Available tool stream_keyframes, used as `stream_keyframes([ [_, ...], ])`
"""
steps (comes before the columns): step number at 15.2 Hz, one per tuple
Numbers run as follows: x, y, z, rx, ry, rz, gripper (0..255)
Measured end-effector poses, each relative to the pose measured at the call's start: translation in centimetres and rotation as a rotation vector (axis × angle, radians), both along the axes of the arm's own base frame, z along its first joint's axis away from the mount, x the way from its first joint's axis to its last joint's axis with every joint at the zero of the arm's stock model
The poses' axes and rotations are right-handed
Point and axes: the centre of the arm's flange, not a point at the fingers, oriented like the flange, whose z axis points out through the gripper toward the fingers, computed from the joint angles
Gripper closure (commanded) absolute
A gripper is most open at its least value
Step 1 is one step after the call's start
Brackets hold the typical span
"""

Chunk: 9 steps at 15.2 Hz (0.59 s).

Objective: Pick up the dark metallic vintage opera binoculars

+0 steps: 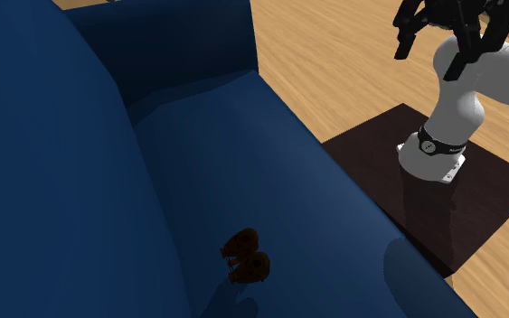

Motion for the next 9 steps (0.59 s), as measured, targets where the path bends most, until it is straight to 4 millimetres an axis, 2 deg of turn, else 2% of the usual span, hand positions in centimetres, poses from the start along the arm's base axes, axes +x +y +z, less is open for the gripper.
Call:
stream_keyframes([
  [2, 0.5, 0.2, -0.4, -0.003, 0.004, -0.005, 0],
  [8, 6.6, 1.9, -4.0, -0.034, 0.051, -0.056, 0],
  [9, 7.8, 2.0, -5.1, -0.04, 0.06, -0.066, 0],
])
